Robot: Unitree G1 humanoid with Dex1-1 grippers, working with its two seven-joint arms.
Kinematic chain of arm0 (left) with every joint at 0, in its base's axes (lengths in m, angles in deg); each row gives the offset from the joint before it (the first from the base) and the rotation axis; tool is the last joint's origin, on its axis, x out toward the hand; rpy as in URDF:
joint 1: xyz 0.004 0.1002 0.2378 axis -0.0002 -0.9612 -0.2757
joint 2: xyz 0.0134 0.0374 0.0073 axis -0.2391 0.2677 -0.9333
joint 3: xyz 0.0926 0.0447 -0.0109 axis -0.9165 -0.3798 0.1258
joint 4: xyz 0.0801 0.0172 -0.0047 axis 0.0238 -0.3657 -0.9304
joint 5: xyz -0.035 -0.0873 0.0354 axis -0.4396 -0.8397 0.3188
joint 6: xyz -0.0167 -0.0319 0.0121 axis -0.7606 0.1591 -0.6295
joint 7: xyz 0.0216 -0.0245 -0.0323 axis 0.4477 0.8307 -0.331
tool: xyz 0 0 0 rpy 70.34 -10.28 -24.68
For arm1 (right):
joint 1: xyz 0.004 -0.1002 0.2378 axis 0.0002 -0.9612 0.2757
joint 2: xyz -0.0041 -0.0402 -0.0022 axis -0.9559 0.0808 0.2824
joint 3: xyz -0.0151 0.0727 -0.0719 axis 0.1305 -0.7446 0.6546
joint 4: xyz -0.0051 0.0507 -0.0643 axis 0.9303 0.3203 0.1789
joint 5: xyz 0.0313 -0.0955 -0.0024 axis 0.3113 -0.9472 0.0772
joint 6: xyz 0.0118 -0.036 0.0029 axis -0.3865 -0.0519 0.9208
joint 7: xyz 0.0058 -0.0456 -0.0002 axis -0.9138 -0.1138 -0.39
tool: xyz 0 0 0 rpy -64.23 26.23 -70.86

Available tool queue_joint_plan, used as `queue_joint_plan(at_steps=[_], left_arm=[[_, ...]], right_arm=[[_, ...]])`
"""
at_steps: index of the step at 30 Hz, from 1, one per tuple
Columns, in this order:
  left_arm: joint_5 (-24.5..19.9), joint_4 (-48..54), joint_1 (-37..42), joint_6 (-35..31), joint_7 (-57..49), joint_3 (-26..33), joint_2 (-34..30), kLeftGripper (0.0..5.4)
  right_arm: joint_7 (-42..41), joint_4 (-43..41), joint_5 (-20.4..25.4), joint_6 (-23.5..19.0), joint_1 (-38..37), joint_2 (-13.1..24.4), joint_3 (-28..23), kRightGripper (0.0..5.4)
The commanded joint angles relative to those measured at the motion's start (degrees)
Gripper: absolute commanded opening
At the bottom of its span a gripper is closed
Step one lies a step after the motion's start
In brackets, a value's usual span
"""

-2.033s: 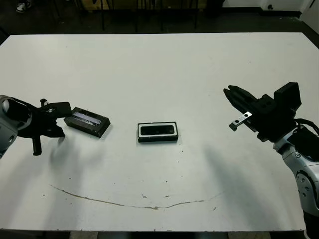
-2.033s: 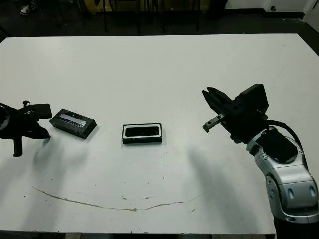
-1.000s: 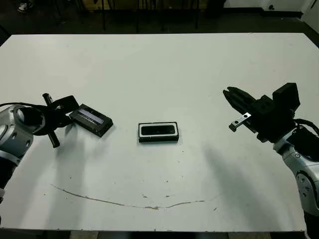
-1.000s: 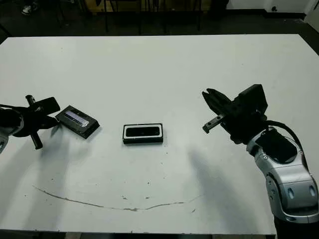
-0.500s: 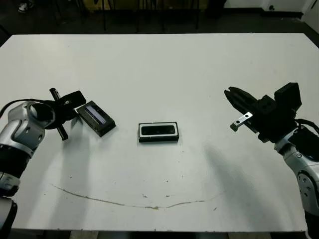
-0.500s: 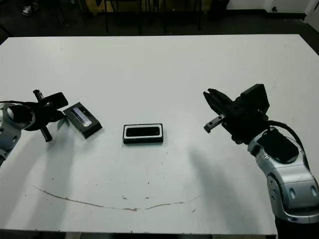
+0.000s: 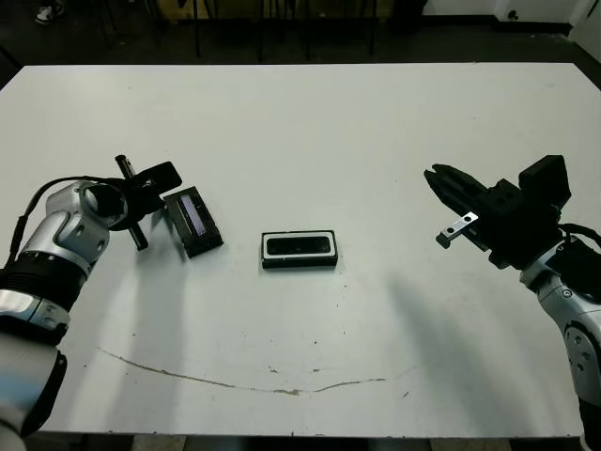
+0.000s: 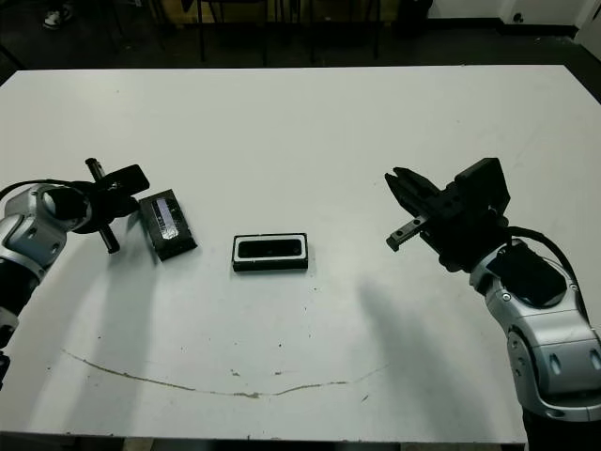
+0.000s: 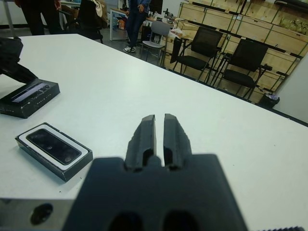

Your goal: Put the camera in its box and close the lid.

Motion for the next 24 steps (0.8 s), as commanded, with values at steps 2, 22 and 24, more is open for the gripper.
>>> queue_joint_plan(at_steps=[2,22,24], left_arm=[[-0.2,-2.1,-0.8,0.9,1.1,-0.9,2.6,0.00],[0.7,-3.9,4.5,3.2,3.6,-2.5,8.2,0.00],[0.4,-3.5,4.2,3.5,3.7,-2.4,8.0,0.00]], right_arm=[[0.1,0.1,0.3,-1.2,-0.8,0.3,-0.1,0.01],[-0.3,0.5,0.9,-1.0,-1.5,0.7,0.0,0.01],[0.0,0.3,1.3,-1.6,-1.6,0.4,-0.2,0.01]])
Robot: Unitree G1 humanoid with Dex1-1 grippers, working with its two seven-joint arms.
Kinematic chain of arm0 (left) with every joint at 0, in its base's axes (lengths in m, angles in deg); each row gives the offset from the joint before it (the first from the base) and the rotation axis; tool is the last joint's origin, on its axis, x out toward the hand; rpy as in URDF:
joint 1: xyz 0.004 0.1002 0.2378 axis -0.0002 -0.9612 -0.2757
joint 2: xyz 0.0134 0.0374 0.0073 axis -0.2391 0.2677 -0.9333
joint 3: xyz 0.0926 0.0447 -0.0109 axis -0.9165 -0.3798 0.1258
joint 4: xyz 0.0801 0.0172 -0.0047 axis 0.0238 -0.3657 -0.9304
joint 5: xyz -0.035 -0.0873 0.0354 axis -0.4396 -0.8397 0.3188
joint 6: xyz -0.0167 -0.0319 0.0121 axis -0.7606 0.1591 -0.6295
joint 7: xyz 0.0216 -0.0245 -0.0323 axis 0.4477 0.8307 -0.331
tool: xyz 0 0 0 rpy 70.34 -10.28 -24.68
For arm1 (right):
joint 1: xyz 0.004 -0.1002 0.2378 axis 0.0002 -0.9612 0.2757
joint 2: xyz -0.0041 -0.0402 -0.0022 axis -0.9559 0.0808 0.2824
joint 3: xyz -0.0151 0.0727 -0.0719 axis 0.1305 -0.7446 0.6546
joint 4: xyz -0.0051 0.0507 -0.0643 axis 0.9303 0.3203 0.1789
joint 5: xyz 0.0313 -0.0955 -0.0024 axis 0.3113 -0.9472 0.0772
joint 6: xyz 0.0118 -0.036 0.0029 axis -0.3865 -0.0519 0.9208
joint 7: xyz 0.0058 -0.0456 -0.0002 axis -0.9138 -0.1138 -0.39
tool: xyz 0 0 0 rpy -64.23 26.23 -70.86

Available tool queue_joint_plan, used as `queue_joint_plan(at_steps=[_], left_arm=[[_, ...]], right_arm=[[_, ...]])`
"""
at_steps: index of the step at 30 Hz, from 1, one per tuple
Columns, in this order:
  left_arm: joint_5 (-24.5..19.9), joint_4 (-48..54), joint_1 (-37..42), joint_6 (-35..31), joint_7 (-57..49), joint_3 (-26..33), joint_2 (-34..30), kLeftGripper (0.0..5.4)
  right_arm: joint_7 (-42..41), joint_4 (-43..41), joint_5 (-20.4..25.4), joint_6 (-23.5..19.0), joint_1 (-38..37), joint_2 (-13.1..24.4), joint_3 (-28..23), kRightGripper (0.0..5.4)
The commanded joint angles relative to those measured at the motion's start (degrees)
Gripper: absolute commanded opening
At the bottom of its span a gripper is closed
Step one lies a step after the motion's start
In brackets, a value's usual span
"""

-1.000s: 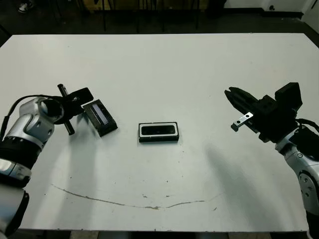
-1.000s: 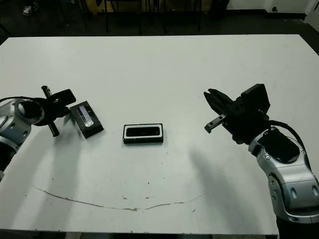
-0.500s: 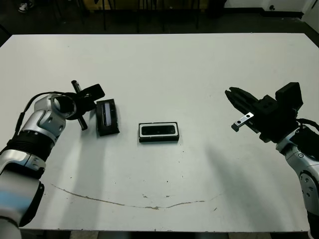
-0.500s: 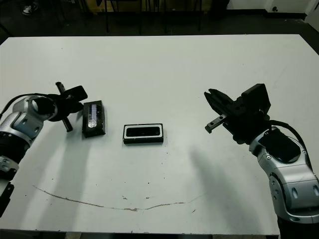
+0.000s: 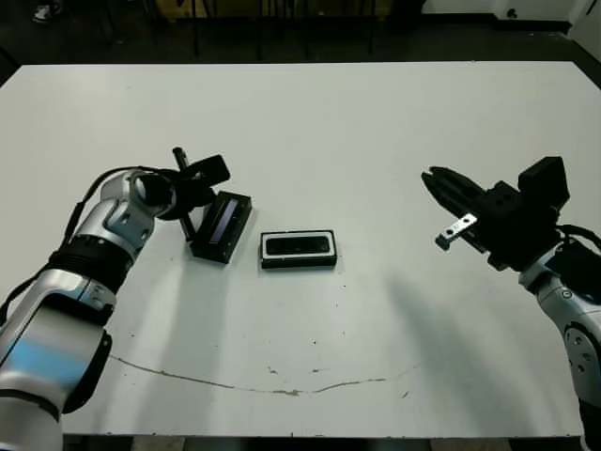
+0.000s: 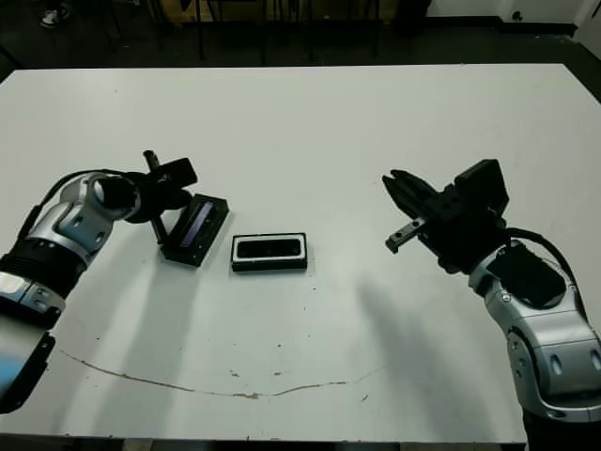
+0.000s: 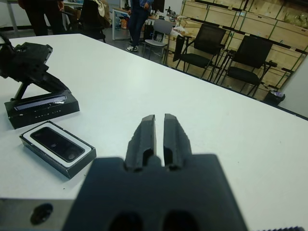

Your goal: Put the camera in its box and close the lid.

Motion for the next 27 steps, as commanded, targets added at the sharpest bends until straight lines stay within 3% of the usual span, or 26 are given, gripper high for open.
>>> queue_joint_plan(at_steps=[1,13,20,27], left_arm=[[0.5,-0.2,-0.9,-0.6,1.0,-0.8,0.1,0.00],[0.0,-0.2,-1.0,0.4,0.6,1.5,-3.2,0.00],[0.0,1.6,-0.1,1.2,0.7,4.4,-8.3,0.00],[-2.1,13.8,-4.3,-0.6,-1.1,10.7,-13.9,0.00]], right_arm=[[0.5,0.0,0.2,-1.8,-1.1,0.4,-0.2,0.01],[0.9,-0.4,0.2,-2.5,-0.9,0.4,0.1,0.01],[1.2,-0.6,0.6,-3.1,-0.9,0.2,-0.1,0.01],[1.1,-0.7,0.8,-3.0,-1.2,0.4,-0.1,0.01]])
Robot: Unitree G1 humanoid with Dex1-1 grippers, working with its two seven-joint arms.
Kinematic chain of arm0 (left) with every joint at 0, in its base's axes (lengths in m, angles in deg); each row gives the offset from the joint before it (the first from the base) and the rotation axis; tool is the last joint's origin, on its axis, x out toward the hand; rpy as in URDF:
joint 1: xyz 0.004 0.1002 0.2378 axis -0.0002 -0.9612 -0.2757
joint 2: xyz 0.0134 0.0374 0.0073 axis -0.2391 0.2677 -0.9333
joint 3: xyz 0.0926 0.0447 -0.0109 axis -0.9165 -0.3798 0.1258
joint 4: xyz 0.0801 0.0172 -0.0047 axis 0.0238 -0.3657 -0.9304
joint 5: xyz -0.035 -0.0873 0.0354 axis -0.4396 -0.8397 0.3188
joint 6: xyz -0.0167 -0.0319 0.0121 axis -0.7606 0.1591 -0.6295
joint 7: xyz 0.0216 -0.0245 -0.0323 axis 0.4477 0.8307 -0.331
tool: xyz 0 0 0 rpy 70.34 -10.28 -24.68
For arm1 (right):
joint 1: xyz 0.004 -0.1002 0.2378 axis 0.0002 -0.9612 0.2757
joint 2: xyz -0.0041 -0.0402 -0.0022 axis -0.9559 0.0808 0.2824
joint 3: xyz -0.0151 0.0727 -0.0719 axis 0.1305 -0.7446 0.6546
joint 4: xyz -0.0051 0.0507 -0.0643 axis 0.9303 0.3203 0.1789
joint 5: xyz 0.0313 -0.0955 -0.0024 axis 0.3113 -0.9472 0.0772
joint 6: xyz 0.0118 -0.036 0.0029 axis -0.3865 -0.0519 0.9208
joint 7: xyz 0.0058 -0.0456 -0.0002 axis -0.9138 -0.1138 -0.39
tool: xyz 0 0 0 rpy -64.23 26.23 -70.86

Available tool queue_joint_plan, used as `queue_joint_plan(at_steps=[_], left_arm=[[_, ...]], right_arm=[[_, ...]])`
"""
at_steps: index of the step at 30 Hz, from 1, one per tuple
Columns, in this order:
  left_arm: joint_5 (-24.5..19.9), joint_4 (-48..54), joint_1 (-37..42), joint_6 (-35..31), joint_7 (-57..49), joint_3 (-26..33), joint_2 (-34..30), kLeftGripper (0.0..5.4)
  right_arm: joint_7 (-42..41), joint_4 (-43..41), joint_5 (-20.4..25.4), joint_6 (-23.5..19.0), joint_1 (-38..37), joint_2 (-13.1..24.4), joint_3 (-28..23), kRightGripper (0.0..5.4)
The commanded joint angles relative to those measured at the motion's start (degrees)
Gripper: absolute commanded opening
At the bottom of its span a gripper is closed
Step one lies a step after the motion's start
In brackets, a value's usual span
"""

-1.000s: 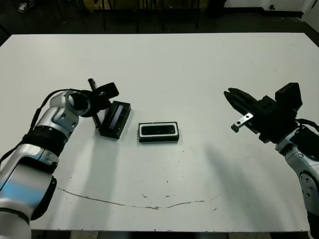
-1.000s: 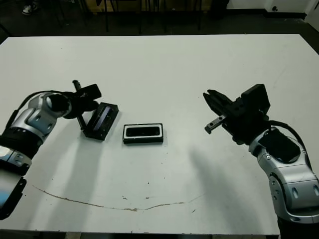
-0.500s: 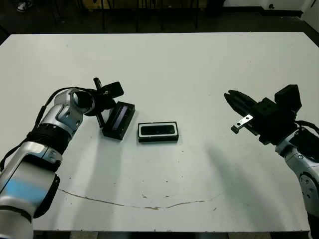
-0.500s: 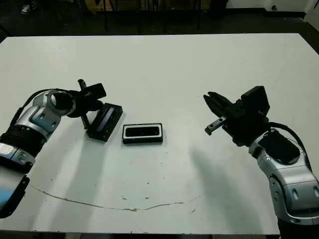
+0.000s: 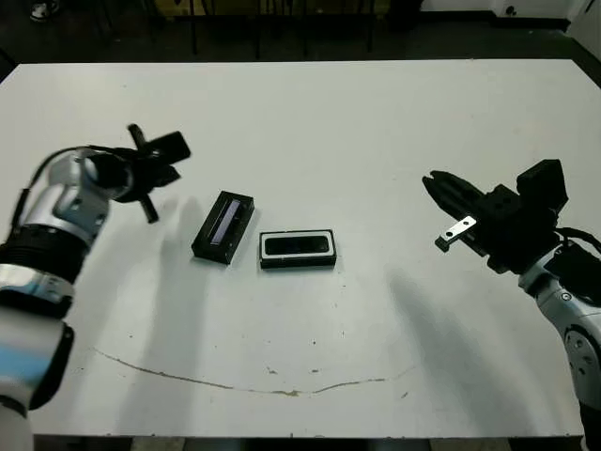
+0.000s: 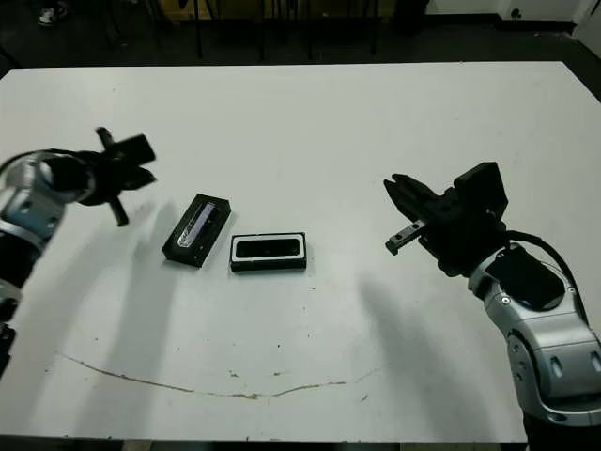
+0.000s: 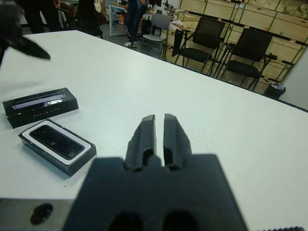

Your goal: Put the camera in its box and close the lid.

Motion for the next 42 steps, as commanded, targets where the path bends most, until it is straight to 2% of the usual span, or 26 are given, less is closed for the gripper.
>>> queue_joint_plan(at_steps=[1,5,8,12,15,21,33,37,40,42], left_arm=[[-3.4,8.3,-5.5,-2.4,-1.9,5.1,-1.6,0.00],[-13.9,27.3,-17.5,-9.8,-6.7,16.9,2.9,0.00],[-17.9,42.5,-26.5,-15.8,-12.4,21.8,7.7,0.00],[-18.4,57.3,-36.1,-21.3,-16.8,21.1,10.8,0.30],[-18.4,62.9,-40.9,-23.0,-18.0,18.7,11.8,0.79],[-18.4,64.3,-45.8,-22.3,-19.2,13.8,13.0,1.89],[-16.9,61.2,-45.5,-18.7,-22.4,9.8,14.1,4.08],[-17.1,61.0,-44.6,-20.7,-24.6,10.2,15.9,4.81],[-20.4,60.8,-43.1,-24.7,-25.8,12.3,18.9,5.38],[-22.3,61.2,-41.9,-28.3,-26.2,13.5,20.0,5.39]], right_arm=[[0.0,0.2,0.1,-0.7,-1.0,0.4,-0.1,0.01],[0.4,0.2,0.0,-0.4,-1.4,0.0,0.0,0.01],[0.4,0.3,-0.1,-0.3,-1.7,0.0,0.0,0.01],[0.4,0.4,0.4,-0.5,-2.0,-0.1,-0.3,0.00],[0.4,0.5,0.3,-0.1,-2.2,-0.2,-0.2,0.00],[0.7,-0.2,0.2,-0.1,-3.0,-0.3,-0.2,0.00],[0.7,-0.1,0.5,0.2,-3.7,-0.7,-0.2,0.00],[0.5,0.0,0.4,0.3,-3.7,-0.4,0.0,0.00],[0.4,0.2,0.3,0.5,-3.7,-0.4,0.1,0.00],[0.7,0.0,0.3,0.2,-3.8,-0.5,0.2,0.00]])
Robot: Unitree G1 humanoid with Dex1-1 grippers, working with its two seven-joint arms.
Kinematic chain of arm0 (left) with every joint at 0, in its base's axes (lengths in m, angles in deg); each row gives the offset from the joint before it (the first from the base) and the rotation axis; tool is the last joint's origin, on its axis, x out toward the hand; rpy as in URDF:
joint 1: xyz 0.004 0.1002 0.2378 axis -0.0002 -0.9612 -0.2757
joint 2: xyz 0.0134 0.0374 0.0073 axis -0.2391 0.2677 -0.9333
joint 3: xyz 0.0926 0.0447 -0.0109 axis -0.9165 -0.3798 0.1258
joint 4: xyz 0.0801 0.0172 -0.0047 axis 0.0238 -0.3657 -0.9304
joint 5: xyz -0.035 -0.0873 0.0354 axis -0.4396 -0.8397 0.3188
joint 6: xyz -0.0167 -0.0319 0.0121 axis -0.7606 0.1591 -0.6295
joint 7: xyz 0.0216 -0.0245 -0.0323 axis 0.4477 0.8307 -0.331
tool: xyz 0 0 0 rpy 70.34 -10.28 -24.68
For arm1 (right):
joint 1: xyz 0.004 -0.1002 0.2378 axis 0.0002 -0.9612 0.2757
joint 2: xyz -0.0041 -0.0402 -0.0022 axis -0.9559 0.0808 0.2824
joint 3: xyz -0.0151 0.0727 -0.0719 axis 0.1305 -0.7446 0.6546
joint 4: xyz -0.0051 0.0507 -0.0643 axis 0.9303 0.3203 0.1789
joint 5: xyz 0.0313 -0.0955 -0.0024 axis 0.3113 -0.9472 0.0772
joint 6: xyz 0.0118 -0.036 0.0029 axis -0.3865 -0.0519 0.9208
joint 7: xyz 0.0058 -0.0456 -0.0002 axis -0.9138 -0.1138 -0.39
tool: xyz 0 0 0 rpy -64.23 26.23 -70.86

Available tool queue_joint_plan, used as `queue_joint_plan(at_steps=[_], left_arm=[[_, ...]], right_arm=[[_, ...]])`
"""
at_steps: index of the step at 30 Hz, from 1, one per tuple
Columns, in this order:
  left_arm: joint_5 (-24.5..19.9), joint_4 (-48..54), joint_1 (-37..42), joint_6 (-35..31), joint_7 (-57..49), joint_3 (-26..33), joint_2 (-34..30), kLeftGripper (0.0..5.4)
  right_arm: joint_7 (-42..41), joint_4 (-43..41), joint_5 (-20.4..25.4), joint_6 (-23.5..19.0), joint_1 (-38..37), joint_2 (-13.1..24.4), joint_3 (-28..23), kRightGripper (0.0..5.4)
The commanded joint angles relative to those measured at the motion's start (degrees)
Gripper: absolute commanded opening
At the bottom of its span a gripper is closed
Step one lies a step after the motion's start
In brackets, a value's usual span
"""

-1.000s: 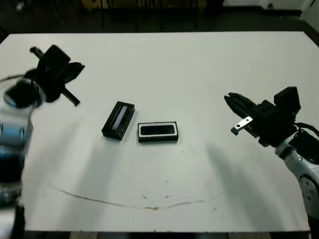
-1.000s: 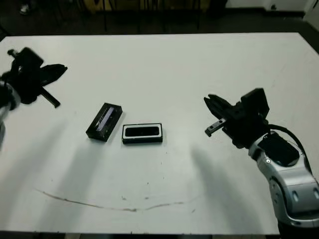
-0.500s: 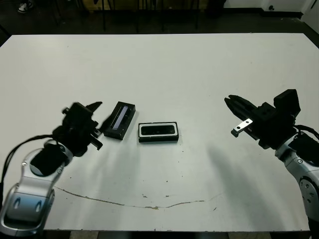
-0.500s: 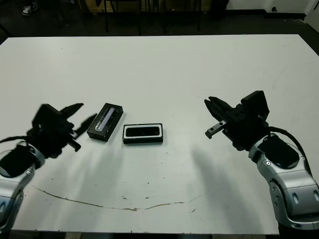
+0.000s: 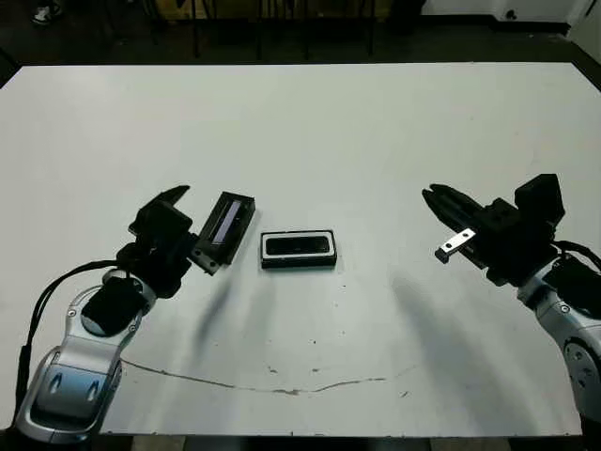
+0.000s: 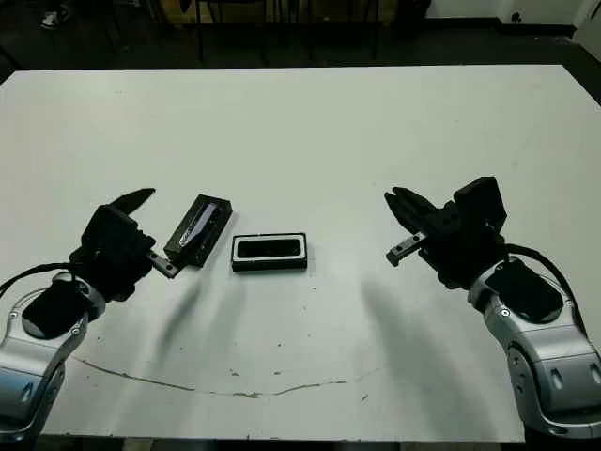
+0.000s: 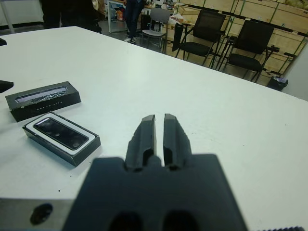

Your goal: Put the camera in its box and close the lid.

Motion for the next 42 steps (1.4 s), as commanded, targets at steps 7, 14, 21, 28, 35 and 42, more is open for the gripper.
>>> queue_joint_plan(at_steps=[7,14,21,28,35,42], left_arm=[[-13.9,1.3,4.9,-20.3,-0.2,7.7,4.8,5.39],[-19.0,2.8,5.7,-26.4,-1.4,8.2,4.5,5.39],[-17.9,3.0,5.2,-25.3,-4.2,6.0,3.8,5.39],[-14.9,2.7,4.1,-20.5,-6.7,2.8,3.4,5.39],[-11.4,2.1,4.1,-17.7,-8.0,-0.6,3.2,5.39],[-13.4,1.4,3.8,-19.0,-8.5,0.0,6.4,5.39]], right_arm=[[0.6,-0.2,-0.5,-0.5,-1.1,-0.2,0.5,0.00],[1.0,-0.5,-0.3,-0.9,-1.4,-0.2,0.5,0.00],[0.9,-0.3,-0.6,-0.3,-1.6,0.1,0.7,0.00],[0.9,-0.2,-0.6,-0.3,-1.5,0.0,0.7,0.00],[0.9,-0.3,-0.7,-0.4,-1.9,0.2,0.7,0.00],[0.5,-0.1,-0.7,0.1,-2.2,0.3,0.7,0.00]])
